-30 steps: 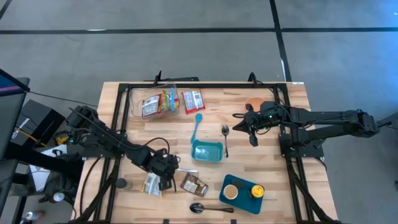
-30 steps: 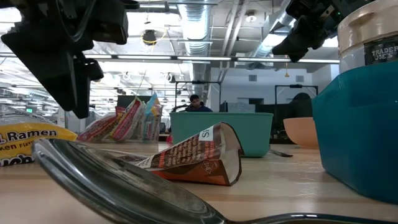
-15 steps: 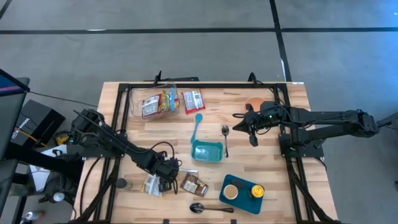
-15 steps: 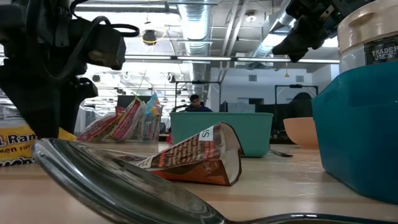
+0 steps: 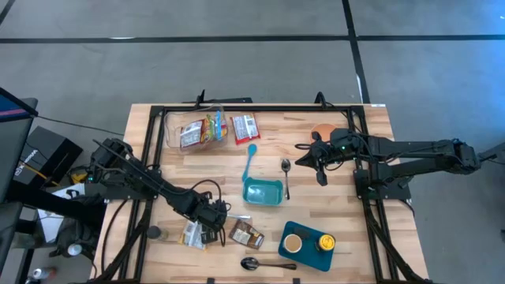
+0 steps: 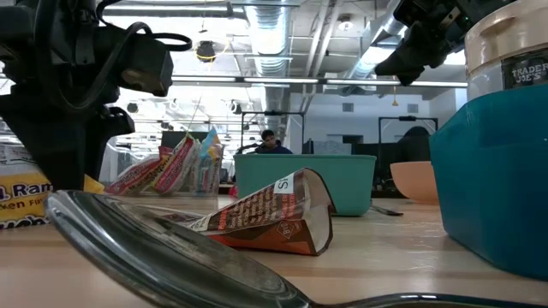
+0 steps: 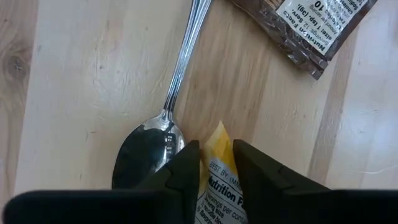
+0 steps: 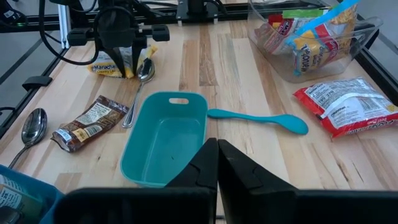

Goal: Pick & Place Food Item
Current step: Put the yellow noodle pack into the transparent bin

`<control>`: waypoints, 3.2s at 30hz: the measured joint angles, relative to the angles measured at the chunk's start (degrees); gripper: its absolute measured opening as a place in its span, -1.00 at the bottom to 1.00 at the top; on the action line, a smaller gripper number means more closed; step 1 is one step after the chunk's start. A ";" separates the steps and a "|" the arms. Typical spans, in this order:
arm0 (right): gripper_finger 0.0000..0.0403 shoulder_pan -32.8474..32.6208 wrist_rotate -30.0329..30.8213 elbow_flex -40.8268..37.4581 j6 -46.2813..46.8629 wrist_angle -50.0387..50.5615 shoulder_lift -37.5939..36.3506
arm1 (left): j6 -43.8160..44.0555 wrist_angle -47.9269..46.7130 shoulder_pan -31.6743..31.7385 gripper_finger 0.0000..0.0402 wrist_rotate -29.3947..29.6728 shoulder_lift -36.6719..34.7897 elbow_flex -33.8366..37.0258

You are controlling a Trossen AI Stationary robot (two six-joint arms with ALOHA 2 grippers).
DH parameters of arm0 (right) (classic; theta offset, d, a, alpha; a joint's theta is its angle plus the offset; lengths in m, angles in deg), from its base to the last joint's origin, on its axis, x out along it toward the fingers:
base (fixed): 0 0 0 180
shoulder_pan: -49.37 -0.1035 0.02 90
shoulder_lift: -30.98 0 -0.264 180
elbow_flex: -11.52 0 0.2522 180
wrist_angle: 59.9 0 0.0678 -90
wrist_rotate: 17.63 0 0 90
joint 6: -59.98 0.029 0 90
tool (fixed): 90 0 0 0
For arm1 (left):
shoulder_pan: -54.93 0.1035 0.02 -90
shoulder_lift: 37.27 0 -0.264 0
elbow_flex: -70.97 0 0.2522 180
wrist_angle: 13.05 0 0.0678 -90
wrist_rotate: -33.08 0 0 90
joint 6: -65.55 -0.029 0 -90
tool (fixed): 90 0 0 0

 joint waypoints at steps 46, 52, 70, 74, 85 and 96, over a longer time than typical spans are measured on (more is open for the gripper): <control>-1.00 0.00 0.00 0.00 -0.02 0.00 -0.02 | 0.07 1.49 -0.02 -1.00 4.64 -5.79 -0.02; -1.00 0.00 0.00 0.00 0.00 0.00 0.00 | 0.03 2.18 -0.04 -1.00 11.96 -13.20 -0.04; -1.00 0.00 0.00 0.00 -0.07 0.00 -0.02 | -14.87 2.17 -0.04 -1.00 33.79 -27.25 -0.04; -1.00 0.00 0.00 0.00 -0.17 -0.02 0.00 | -19.92 2.20 0.20 -1.00 39.96 -28.26 -0.04; -1.00 0.00 0.00 0.00 -0.44 -0.29 0.00 | -33.77 2.27 4.14 -1.00 53.55 -29.14 -0.04; -1.00 0.00 0.00 0.00 -0.61 -0.42 0.00 | -43.87 2.23 16.73 -1.00 56.98 -29.14 -0.04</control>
